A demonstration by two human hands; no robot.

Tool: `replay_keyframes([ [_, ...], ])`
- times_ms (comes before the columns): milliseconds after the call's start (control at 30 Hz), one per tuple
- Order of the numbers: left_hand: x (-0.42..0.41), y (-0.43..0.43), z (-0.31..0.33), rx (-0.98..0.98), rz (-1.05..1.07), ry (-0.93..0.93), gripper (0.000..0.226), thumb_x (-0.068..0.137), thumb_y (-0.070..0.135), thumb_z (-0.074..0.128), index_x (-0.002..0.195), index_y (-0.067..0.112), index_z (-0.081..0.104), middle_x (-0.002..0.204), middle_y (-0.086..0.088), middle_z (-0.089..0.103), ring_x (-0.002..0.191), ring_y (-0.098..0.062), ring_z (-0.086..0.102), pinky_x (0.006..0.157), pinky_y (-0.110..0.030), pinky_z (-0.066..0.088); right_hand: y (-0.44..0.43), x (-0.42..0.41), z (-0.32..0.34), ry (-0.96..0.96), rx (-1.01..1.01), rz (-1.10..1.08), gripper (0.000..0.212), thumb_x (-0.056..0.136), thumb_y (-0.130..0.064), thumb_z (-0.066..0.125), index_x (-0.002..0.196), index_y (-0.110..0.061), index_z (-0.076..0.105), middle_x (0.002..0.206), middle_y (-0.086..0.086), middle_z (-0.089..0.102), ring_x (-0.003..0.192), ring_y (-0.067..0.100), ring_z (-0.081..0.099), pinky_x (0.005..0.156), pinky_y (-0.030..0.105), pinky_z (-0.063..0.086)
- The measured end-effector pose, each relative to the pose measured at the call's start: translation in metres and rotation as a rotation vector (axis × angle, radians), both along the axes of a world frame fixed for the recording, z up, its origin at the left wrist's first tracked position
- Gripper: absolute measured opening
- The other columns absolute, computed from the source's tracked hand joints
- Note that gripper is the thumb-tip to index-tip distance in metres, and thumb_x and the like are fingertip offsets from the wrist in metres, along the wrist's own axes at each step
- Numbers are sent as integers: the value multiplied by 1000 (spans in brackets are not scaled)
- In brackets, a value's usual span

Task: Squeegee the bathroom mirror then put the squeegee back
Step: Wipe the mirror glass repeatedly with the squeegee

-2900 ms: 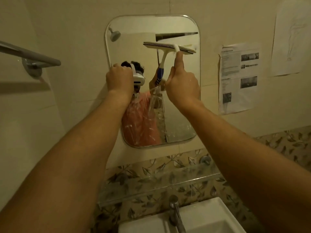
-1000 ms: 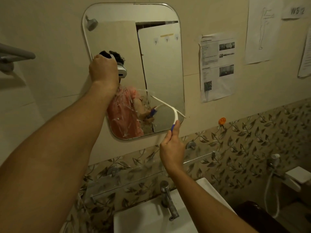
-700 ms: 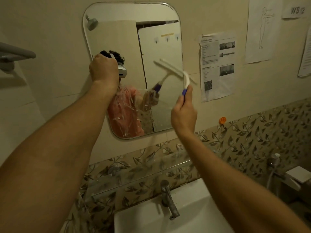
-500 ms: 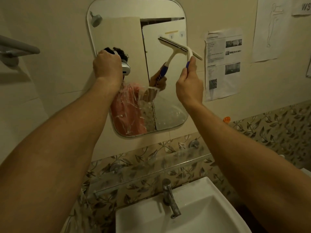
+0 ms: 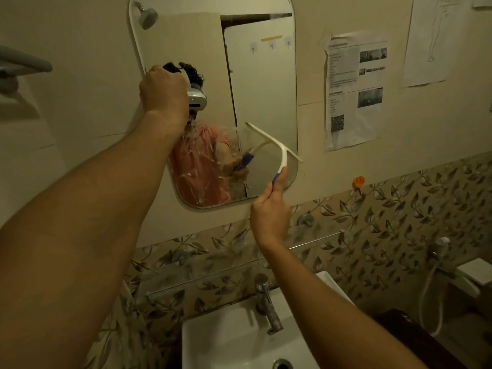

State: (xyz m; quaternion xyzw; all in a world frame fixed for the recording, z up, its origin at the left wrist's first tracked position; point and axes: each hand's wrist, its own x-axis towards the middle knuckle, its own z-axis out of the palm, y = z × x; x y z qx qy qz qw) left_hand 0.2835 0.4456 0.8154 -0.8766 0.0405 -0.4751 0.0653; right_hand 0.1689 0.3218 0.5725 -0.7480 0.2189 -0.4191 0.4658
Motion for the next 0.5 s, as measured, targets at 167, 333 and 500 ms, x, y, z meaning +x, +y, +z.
replay_keyframes([
  [167, -4, -1, -1, -12, -15, 4, 17, 92, 8, 67, 103, -4, 69, 109, -25, 57, 95, -36, 60, 75, -44, 54, 25, -12, -25, 41, 61, 29, 59, 109, -38, 28, 159, -43, -4, 68, 5, 56, 56, 18, 54, 49, 29, 38],
  [333, -1, 0, 0, -20, -11, -4, 16, 93, 9, 67, 103, -4, 69, 108, -24, 57, 92, -36, 61, 74, -44, 54, 29, -24, -32, 10, 137, 93, 57, 109, -37, 29, 159, -43, 3, 66, 1, 53, 58, 17, 54, 58, 38, 51],
  [500, 3, 1, 0, -33, -24, -5, 19, 92, 9, 68, 106, -5, 68, 108, -25, 57, 92, -37, 61, 75, -45, 55, -4, -21, -1, -225, 326, 18, 53, 110, -34, 31, 160, -36, 14, 102, -21, 53, 72, -2, 52, 60, 16, 42],
])
